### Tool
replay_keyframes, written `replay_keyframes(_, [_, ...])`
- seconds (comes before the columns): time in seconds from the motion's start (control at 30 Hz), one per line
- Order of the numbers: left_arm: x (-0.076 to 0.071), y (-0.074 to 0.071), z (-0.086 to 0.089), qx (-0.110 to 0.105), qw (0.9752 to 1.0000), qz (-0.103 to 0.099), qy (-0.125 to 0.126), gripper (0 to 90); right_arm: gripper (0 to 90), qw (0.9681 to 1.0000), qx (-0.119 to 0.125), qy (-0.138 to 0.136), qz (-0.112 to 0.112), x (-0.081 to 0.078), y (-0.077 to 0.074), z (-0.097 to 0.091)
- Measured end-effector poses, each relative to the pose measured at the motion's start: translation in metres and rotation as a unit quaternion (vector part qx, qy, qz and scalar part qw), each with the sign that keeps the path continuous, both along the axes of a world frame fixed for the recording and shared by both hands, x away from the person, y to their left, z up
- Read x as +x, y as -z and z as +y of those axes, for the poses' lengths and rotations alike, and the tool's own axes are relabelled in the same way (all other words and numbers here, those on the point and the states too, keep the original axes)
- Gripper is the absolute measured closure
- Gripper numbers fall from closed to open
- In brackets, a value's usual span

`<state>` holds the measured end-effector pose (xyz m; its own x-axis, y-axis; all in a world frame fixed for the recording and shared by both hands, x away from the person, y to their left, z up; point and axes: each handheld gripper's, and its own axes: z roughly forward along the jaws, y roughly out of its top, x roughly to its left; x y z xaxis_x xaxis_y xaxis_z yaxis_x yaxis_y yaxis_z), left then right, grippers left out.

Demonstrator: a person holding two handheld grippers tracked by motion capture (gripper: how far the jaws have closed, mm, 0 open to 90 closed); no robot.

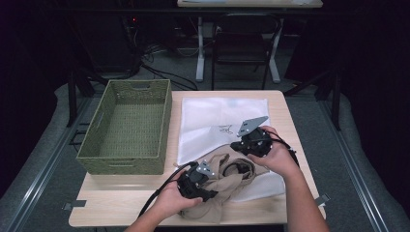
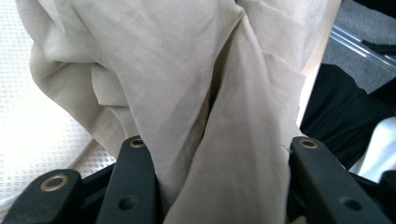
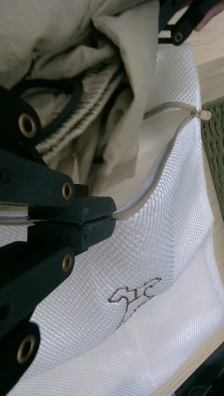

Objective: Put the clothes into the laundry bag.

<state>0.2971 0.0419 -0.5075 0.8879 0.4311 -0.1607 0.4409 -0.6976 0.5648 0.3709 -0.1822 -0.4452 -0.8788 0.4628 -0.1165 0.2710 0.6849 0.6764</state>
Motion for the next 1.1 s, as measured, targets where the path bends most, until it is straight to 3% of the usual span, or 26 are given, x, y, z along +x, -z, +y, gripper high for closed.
replay_keyframes(0.43, [0.013,0.005,0.015,0.001,0.999,0.006,-0.045,60.5,89.0,1.0,0.004,0.002,-0.005,-0.002,-0.003,-0.002])
replay_keyframes(1.1, [0.021,0.011,0.022,-0.006,0.9965,0.017,-0.082,60.5,89.1,0.9999,0.009,0.003,-0.008,-0.004,-0.008,-0.008])
